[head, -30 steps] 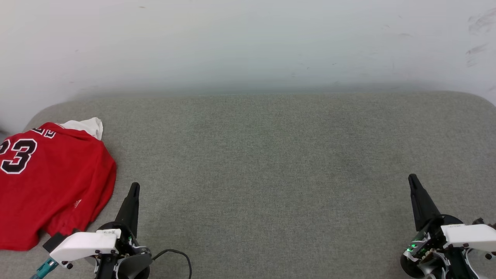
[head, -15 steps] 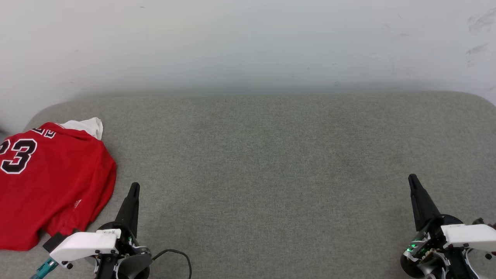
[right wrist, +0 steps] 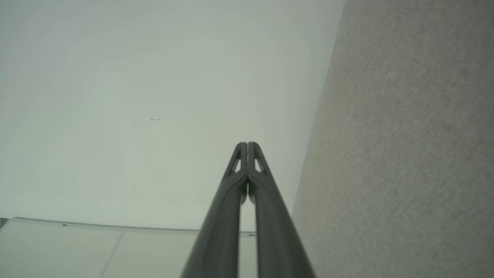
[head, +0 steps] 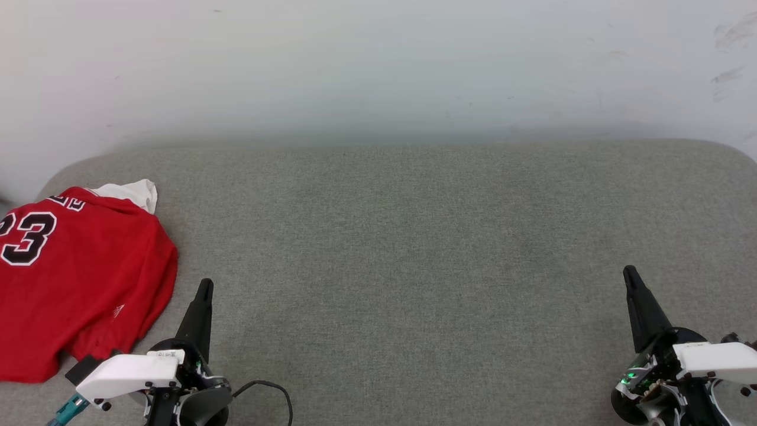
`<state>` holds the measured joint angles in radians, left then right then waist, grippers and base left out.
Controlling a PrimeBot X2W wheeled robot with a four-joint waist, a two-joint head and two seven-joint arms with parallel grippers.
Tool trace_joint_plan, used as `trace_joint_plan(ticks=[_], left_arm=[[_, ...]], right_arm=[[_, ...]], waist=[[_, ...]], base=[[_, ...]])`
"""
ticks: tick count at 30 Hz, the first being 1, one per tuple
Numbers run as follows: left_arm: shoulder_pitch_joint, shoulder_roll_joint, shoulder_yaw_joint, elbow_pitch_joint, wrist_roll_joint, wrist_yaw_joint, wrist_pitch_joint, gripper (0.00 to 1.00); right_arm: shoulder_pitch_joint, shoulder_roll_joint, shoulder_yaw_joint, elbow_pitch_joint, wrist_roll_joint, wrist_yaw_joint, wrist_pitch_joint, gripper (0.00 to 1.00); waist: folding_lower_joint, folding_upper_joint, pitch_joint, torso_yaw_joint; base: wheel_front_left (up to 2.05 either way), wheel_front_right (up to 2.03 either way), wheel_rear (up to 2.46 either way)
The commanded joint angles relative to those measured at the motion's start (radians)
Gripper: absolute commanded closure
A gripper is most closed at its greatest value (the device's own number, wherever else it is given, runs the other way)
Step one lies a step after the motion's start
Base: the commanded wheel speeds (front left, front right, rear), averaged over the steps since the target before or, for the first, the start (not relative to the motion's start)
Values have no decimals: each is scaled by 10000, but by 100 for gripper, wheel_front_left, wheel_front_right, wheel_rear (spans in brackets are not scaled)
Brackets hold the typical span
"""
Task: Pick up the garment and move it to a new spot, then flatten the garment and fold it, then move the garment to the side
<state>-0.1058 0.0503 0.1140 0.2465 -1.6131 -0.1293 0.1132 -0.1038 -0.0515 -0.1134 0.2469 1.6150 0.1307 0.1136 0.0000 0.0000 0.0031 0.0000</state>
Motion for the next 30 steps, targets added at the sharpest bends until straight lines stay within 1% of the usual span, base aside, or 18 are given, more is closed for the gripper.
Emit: trace_joint_plan(ticks=[1, 9, 10, 13, 30], left_arm=[[-72, -10, 11, -35, 4, -38, 46, 100], [-72, -10, 14, -36, 5, -38, 46, 100], [-1, 0, -6, -2, -1, 0, 0, 0], [140, -17, -57, 159, -9, 7, -31, 0], [203, -12, -908, -812, -64, 2, -629, 0]], right_arm=[[-122, 22, 3, 6, -46, 0, -9, 100], [-122, 22, 3, 6, -48, 0, -9, 100], [0, 0, 0, -2, -1, 0, -2, 0], [169, 10, 25, 149, -7, 0, -26, 0], [524, -21, 572, -719, -351, 0, -811, 0]], waist=[[0, 0, 0, 0], [0, 0, 0, 0], [0, 0, 0, 0], [0, 0, 1, -1], [0, 0, -13, -5]], base=[[0, 0, 0], [0, 0, 0], [0, 0, 0], [0, 0, 0], [0, 0, 0]])
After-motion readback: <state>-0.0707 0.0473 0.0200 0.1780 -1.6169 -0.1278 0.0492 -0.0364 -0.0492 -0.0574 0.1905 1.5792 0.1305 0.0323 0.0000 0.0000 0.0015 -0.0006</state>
